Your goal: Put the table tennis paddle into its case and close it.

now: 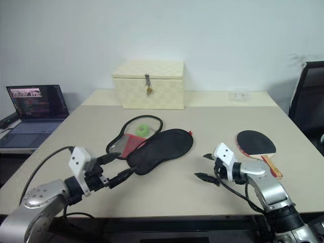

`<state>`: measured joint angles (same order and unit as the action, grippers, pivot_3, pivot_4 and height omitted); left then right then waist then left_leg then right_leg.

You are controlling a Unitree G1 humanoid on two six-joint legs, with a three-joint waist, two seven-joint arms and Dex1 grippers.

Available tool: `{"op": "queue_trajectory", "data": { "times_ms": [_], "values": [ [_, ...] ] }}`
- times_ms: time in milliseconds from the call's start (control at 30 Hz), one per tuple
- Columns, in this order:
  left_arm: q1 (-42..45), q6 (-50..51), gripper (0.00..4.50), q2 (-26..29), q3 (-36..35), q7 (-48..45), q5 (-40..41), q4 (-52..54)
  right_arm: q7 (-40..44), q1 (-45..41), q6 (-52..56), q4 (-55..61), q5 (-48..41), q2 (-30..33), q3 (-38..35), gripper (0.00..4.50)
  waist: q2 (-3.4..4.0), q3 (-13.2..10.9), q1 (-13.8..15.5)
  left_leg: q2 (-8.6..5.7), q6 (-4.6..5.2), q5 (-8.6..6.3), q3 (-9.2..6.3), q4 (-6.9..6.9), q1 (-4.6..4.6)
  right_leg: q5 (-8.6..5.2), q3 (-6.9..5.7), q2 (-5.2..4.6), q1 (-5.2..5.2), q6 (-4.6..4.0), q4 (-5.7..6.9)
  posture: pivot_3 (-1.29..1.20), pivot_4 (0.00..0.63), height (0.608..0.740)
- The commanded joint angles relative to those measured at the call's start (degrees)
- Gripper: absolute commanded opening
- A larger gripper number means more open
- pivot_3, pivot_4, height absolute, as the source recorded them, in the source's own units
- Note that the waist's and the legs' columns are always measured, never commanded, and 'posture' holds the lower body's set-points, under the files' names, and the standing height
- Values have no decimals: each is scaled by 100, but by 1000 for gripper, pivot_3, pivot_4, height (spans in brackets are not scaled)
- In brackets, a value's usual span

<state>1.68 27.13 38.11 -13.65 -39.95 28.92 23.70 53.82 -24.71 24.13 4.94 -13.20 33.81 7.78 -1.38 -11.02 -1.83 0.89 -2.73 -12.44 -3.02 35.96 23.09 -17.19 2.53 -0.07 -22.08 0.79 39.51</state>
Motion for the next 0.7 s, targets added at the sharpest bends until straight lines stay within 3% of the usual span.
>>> {"op": "queue_trajectory", "data": {
  "times_ms": [33,267,467,700],
  "values": [
    [269,-341,4500,-64,103,-84,-145,-268,-27,-8,139,368,-120,212,-277,4464,0,0,6,0,0,0,-1,1,0,0,-1,0,0,0,0,0,150,740],
    [1005,-516,4500,44,480,-902,-123,-1262,-198,189,588,982,-316,487,-567,4464,-2,1,14,-3,0,1,4,4,-4,-13,-4,1,9,23,-5,0,150,740],
    [1707,-1615,4500,491,1106,-2189,-874,-2933,-493,203,1321,1862,-733,359,-632,4464,-2,1,-13,-6,1,0,6,-2,-4,-10,-4,12,3,16,-6,0,150,740],
    [2767,-2772,4500,396,1563,-2860,-1600,-4913,-558,89,1366,1942,-821,252,-577,4464,-2,1,3,-7,1,0,3,2,1,-14,-9,14,1,20,-6,0,150,740]
  ]
}}
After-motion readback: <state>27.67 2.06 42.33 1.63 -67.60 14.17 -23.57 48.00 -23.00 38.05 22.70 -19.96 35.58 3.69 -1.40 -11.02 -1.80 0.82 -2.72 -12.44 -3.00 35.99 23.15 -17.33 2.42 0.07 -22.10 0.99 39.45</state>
